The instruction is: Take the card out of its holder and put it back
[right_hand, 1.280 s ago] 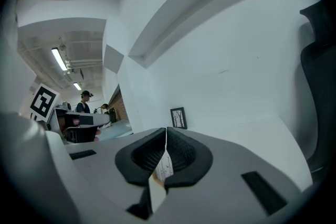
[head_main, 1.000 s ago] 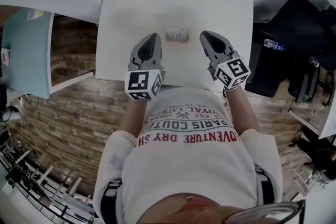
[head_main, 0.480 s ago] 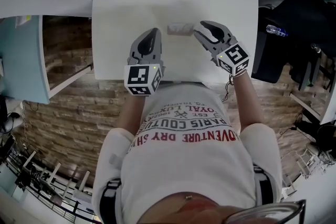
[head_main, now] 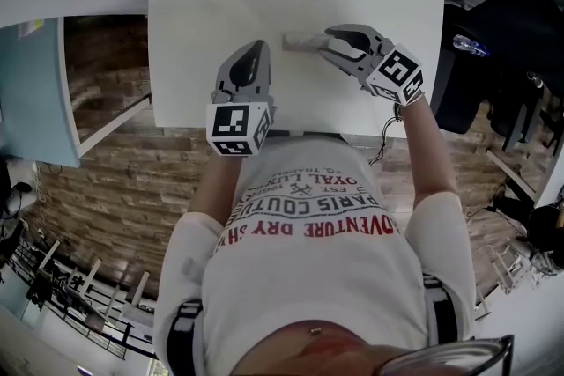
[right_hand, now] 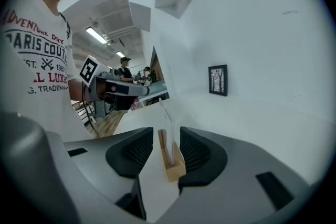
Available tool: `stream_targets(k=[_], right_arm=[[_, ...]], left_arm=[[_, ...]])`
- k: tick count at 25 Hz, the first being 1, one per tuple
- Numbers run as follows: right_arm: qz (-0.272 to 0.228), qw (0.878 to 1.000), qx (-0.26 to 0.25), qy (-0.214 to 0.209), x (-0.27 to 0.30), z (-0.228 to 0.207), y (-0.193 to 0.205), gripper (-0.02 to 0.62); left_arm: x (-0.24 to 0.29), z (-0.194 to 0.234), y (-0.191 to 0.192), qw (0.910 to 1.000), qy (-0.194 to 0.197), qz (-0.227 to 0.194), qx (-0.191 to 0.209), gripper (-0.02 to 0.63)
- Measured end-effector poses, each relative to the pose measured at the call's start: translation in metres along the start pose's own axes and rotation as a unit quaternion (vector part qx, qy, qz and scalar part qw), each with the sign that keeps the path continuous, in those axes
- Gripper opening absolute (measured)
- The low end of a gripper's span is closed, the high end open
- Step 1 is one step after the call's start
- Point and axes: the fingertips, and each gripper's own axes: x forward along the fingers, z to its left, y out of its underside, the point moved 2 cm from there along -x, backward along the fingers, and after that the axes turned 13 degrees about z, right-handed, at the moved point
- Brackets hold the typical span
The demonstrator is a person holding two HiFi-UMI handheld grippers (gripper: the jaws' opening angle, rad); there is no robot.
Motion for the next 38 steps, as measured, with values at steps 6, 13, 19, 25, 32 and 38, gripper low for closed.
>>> stream_targets(k=[6, 13, 19, 25, 32, 38], right_arm=[[0.033, 0.998, -0.038, -0.045, 0.020, -0.001, 0.003, 0.134], [0.024, 0.996, -0.062, -0.060, 0.024, 0.002, -0.002, 0.049], [0.028, 0.993, -0.088, -0.071, 0.024, 0.003, -0.002, 0.035], [0.027, 0.991, -0.100, -0.089, 0.025, 0.004, -0.003, 0.035], [0.024, 0.989, -0.106, -0.096, 0.022, 0.000, -0.002, 0.034], [0.014, 0.989, -0.116, -0.089, 0.011, 0.004, -0.018, 0.034]], left_arm=[[0.002, 0.001, 0.011, 0.9999, -0.005, 0.014, -0.007, 0.026], [0.000, 0.004, 0.016, 0.9996, -0.012, 0.020, -0.016, 0.026], [-0.001, 0.012, 0.020, 0.9992, -0.025, 0.025, -0.018, 0.026], [-0.004, 0.010, 0.021, 0.9992, -0.027, 0.027, -0.014, 0.026], [-0.006, 0.011, 0.017, 0.9993, -0.030, 0.023, -0.009, 0.026], [-0.009, 0.007, 0.007, 0.9996, -0.025, 0.010, -0.005, 0.026]])
